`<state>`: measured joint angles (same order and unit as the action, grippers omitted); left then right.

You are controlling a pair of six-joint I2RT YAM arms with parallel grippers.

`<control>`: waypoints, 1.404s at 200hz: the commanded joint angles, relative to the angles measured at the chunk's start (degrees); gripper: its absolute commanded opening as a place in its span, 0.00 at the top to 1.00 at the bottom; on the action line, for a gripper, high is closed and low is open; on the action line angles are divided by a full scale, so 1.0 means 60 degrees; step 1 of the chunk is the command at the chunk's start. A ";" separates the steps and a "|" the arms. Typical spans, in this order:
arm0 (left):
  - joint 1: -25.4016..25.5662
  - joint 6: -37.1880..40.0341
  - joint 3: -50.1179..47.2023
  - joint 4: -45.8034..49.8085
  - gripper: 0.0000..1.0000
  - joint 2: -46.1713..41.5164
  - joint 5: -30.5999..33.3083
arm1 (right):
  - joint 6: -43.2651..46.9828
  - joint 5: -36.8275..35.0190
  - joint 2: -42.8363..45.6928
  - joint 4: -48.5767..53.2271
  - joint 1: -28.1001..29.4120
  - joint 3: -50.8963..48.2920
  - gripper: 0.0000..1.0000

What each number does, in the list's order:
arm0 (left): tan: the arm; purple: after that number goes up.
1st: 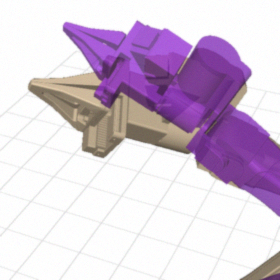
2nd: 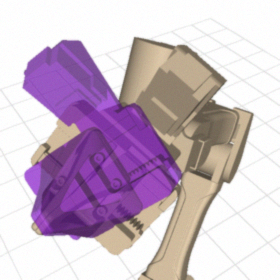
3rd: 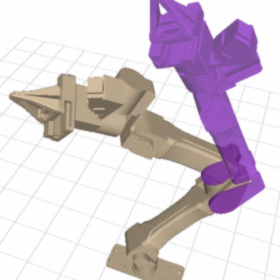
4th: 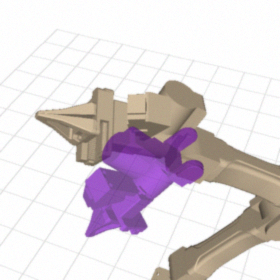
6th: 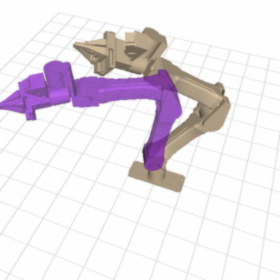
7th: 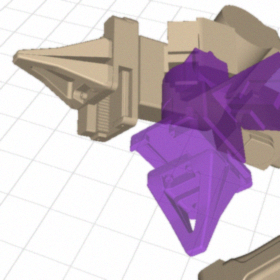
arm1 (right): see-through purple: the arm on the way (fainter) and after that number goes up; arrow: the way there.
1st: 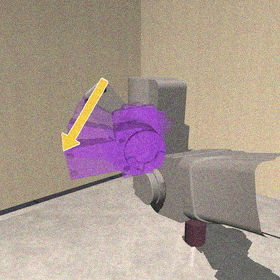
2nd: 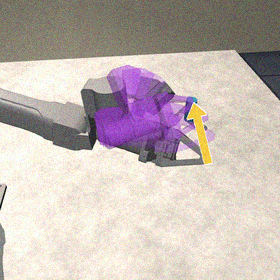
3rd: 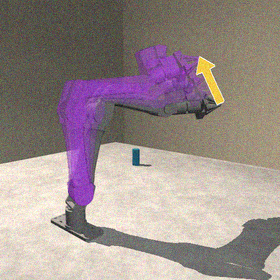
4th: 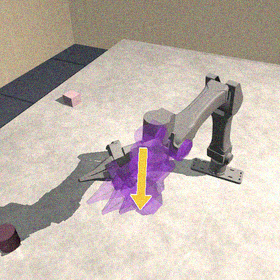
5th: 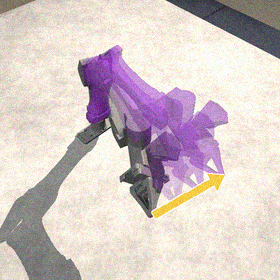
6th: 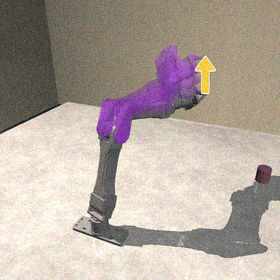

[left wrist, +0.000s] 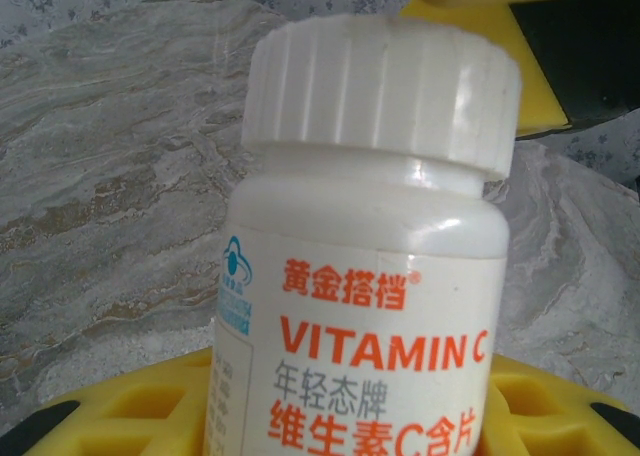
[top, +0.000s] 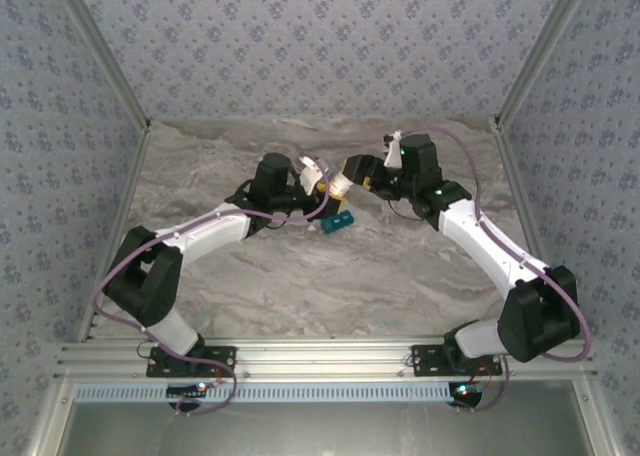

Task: Sort the pills into containers

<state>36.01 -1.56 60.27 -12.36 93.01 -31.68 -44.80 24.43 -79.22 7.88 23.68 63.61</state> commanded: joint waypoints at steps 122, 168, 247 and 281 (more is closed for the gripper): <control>-0.0033 0.0103 0.0335 -0.0007 1.00 -0.0392 -0.0275 | 0.1852 0.2420 -0.0403 -0.0643 -0.0401 0.0171 0.55; -0.0039 -0.0198 0.0368 -0.0199 1.00 -0.0485 -0.0747 | 0.3480 0.3631 -0.0177 -0.1341 -0.0807 -0.0466 0.42; -0.0025 0.0002 0.0352 -0.0069 1.00 -0.0516 -0.0528 | 0.0987 0.2748 0.0739 -0.1929 -0.1279 -0.1057 0.23; -0.0039 0.0128 0.0425 0.0105 1.00 -0.0471 -0.0433 | -0.0497 0.1104 0.0544 -0.1170 -0.1004 -0.0821 0.21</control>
<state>36.01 -2.00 60.53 -11.70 92.27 -34.00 -39.59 38.26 -75.77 -1.48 16.43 57.91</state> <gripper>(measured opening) 0.453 0.796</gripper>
